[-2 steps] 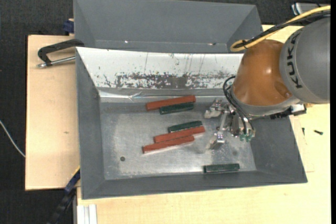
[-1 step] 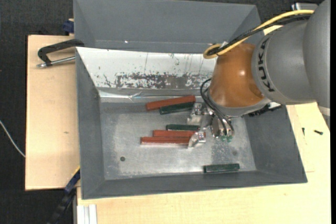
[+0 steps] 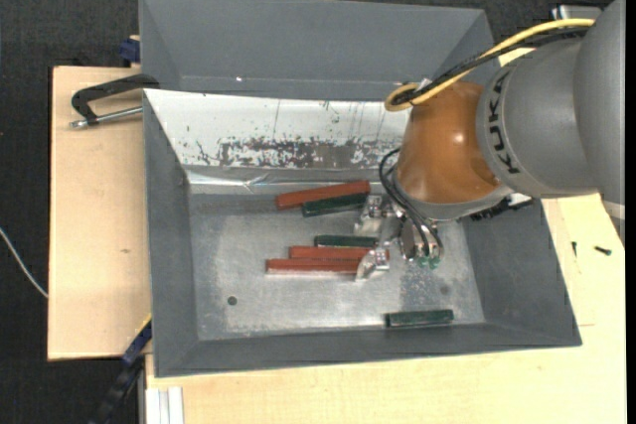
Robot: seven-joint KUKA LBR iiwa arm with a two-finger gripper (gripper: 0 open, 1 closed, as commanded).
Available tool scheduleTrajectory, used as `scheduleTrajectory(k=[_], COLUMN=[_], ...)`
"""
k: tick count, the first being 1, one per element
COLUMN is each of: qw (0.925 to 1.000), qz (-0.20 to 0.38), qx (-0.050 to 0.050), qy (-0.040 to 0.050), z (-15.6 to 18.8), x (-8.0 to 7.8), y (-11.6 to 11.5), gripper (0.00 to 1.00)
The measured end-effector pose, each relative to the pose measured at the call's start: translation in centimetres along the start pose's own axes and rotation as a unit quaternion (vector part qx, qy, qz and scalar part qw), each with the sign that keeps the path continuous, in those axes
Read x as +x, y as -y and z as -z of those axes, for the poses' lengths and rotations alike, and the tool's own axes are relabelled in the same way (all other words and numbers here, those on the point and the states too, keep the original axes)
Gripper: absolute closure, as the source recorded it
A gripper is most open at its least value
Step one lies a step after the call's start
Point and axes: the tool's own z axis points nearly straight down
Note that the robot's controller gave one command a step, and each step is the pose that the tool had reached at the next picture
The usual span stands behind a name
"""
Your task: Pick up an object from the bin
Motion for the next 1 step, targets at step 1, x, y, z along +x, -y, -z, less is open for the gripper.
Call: scheduleTrajectory(k=[1], qw=[0.9975], qz=[0.07], qx=[-0.002], qy=[0.0063], z=[15.2], x=[-2.43], y=[-0.65], gripper=[1.0])
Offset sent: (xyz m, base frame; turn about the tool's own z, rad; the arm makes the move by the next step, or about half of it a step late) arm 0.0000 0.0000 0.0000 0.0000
